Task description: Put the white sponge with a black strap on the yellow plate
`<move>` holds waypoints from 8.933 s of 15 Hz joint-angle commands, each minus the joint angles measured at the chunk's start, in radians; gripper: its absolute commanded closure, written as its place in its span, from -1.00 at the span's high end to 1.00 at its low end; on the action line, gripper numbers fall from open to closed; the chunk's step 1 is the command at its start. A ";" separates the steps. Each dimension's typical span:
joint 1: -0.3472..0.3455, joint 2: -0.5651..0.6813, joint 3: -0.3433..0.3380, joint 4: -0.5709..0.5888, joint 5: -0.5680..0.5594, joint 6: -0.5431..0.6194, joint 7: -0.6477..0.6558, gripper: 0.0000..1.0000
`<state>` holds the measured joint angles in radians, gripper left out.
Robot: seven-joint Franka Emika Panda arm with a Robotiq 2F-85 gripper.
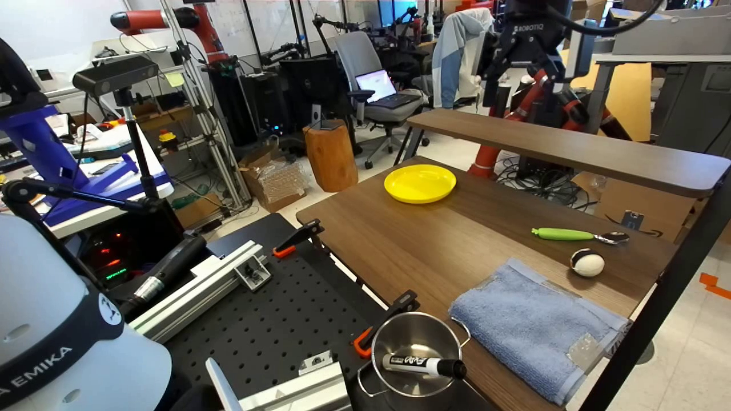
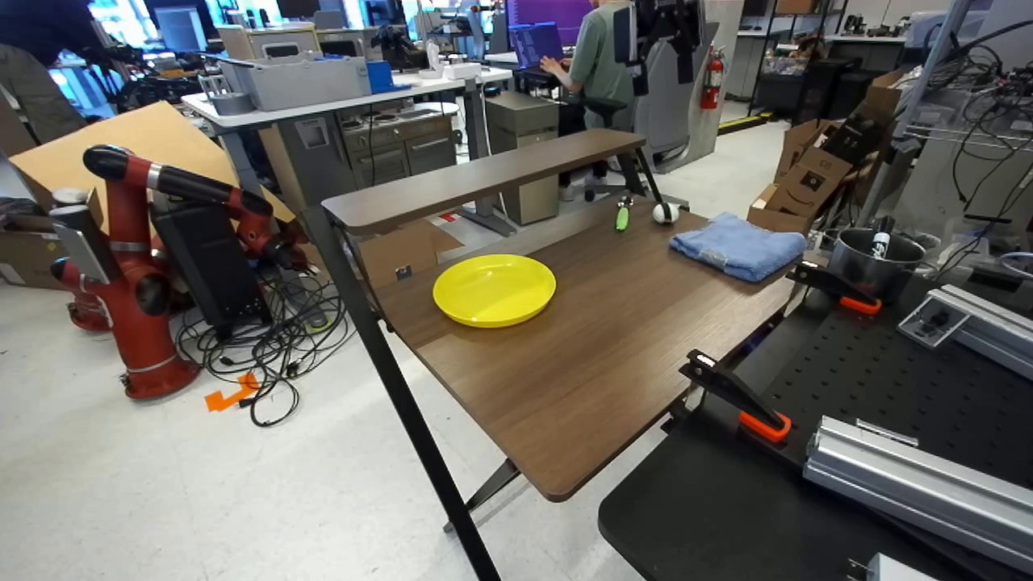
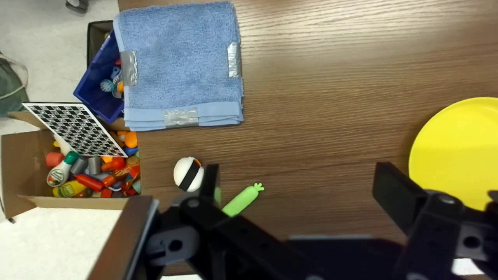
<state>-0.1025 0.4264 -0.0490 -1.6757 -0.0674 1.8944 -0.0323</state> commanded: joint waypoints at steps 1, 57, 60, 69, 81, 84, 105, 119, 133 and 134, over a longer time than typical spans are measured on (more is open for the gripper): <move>-0.031 0.111 -0.010 0.135 0.057 -0.055 -0.019 1.00; -0.051 0.755 -0.060 0.879 0.077 -0.320 0.209 -0.91; 0.001 0.710 -0.062 0.845 0.068 -0.287 0.183 -0.91; 0.155 0.590 -0.072 0.592 -0.029 -0.122 0.142 -0.91; 0.265 0.326 -0.020 0.092 -0.134 0.149 0.160 -0.91; 0.274 0.261 0.003 0.014 -0.130 0.170 0.163 -0.91; 0.342 0.377 0.058 0.162 -0.107 0.226 0.235 -0.91; 0.389 0.545 0.026 0.365 -0.112 0.164 0.309 0.26; 0.365 0.335 0.046 0.175 -0.105 0.182 0.278 1.00; 0.362 0.292 0.051 0.144 -0.101 0.178 0.274 1.00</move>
<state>0.2676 0.8394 -0.0092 -1.4045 -0.1716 2.0605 0.2526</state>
